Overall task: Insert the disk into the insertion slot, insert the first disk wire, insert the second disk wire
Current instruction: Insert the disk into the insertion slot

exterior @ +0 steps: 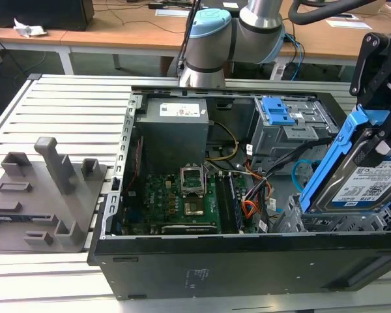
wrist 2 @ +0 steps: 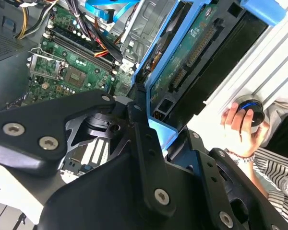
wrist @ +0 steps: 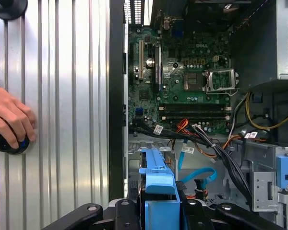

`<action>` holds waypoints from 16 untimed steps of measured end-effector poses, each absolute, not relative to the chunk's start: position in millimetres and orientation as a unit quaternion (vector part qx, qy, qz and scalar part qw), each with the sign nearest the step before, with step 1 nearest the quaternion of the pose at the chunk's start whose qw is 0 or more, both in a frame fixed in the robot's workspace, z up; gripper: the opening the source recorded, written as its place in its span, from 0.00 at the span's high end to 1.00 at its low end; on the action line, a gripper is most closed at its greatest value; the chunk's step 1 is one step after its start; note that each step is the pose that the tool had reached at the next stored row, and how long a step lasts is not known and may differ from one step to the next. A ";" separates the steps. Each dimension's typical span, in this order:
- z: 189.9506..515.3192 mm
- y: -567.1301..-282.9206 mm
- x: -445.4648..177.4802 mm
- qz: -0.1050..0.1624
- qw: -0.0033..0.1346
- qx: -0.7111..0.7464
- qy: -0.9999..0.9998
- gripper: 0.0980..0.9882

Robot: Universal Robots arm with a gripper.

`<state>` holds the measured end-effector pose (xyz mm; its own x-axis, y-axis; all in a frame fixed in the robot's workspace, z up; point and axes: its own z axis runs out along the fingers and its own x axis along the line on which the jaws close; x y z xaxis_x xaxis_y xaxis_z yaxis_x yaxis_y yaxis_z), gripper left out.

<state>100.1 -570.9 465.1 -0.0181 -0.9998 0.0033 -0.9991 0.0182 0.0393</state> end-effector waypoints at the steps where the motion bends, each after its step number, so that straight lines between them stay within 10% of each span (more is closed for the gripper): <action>1: 464.5 -570.9 100.1 -0.013 0.015 0.701 -0.713 0.70; 16: 454.4 -569.0 105.8 -0.013 0.015 0.701 -0.713 0.70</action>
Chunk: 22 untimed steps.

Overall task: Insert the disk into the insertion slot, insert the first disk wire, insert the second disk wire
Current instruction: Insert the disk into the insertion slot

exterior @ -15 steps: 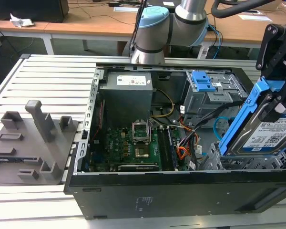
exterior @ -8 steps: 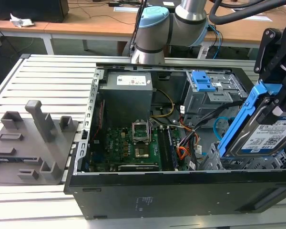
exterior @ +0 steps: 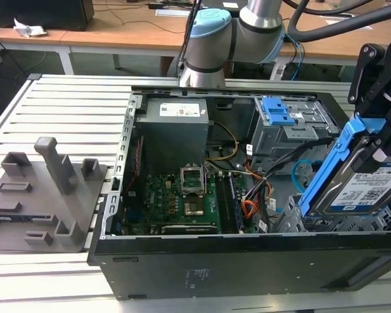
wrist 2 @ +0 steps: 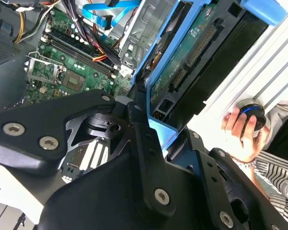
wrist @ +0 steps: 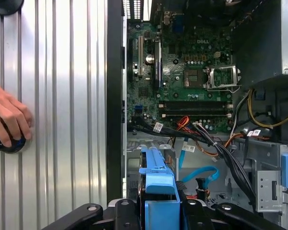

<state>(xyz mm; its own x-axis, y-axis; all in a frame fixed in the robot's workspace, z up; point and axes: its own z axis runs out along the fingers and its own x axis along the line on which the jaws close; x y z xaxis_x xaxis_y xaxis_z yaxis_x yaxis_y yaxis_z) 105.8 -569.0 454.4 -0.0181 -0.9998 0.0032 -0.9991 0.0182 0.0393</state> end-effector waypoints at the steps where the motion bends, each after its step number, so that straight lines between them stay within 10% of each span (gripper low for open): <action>1: 454.3 -567.6 106.2 -0.013 0.015 0.700 -0.713 0.70; 22: 428.4 -548.0 112.1 -0.014 0.014 0.701 -0.713 0.70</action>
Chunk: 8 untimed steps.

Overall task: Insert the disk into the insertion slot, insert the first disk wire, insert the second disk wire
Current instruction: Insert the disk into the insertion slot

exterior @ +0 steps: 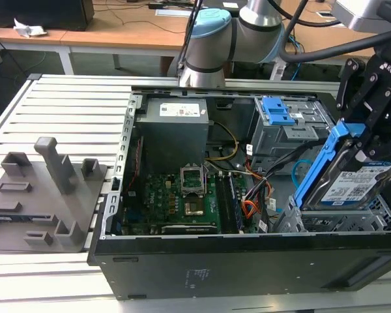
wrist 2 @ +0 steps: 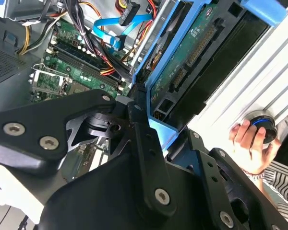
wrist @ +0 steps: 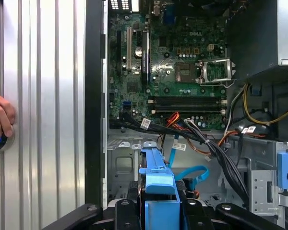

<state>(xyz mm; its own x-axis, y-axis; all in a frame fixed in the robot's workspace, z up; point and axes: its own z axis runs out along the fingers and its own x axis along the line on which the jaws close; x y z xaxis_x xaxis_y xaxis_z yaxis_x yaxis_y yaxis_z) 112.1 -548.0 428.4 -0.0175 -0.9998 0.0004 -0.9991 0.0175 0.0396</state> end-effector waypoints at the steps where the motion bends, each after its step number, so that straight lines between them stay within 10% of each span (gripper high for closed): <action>1: 426.2 -548.0 112.1 -0.014 0.014 0.701 -0.713 0.70; 8: 419.9 -548.0 112.1 -0.014 0.014 0.701 -0.713 0.70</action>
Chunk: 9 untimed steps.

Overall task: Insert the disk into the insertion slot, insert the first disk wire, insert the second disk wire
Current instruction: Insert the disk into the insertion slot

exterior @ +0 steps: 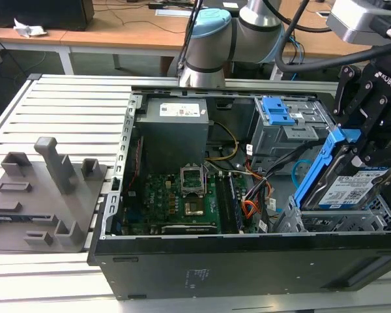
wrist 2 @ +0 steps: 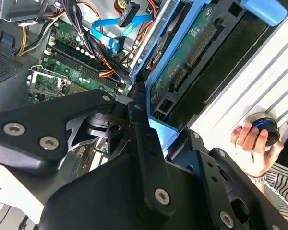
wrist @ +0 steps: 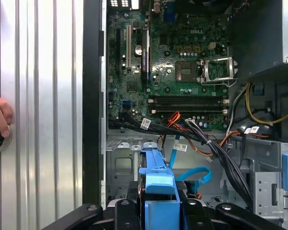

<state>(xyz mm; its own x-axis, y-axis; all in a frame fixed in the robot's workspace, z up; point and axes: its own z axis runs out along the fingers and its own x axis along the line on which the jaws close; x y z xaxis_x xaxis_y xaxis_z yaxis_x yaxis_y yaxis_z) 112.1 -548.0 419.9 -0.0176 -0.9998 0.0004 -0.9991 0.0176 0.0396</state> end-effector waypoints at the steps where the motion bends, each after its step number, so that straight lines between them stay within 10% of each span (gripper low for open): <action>1: 419.5 -548.0 112.1 -0.014 0.014 0.701 -0.713 0.70; 9: 409.1 -548.0 112.2 -0.014 0.014 0.701 -0.713 0.70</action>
